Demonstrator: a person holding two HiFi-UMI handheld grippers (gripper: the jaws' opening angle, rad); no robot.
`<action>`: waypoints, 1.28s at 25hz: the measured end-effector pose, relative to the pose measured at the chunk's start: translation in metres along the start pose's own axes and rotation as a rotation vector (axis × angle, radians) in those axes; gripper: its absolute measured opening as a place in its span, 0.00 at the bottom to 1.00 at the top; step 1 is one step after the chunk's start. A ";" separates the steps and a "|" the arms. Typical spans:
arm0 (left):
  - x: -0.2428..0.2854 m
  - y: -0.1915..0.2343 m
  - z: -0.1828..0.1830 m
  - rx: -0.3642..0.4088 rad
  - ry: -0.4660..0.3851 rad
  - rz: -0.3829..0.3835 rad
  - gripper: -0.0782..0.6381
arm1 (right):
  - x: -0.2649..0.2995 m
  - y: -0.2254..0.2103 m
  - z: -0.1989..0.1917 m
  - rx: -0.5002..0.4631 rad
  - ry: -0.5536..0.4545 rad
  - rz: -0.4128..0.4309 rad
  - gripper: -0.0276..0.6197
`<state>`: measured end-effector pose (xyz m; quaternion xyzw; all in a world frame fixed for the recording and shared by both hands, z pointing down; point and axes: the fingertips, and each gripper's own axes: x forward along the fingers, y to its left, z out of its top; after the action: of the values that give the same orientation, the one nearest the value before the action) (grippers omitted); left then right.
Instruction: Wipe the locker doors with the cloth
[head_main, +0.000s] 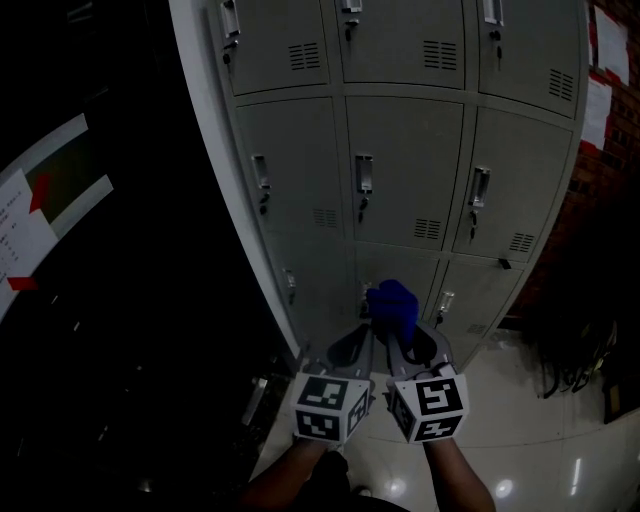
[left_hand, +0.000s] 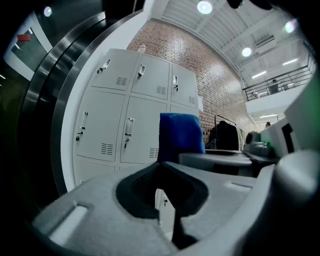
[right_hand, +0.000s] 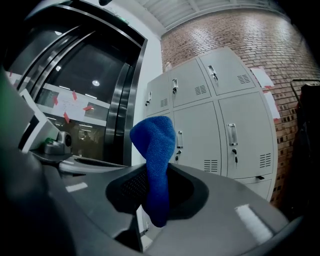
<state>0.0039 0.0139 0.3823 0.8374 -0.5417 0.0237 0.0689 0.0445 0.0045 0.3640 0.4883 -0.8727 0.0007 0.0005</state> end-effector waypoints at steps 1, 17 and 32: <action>0.007 0.005 0.003 0.001 -0.003 -0.003 0.11 | 0.010 -0.002 0.002 -0.003 -0.003 0.001 0.16; 0.137 0.118 0.074 0.007 -0.036 -0.103 0.11 | 0.192 -0.050 0.059 -0.033 -0.055 -0.068 0.16; 0.196 0.174 0.126 0.032 -0.101 -0.189 0.11 | 0.309 -0.082 0.191 -0.112 -0.189 -0.120 0.16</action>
<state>-0.0780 -0.2508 0.2958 0.8859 -0.4626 -0.0163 0.0299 -0.0473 -0.3022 0.1732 0.5369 -0.8366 -0.0939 -0.0546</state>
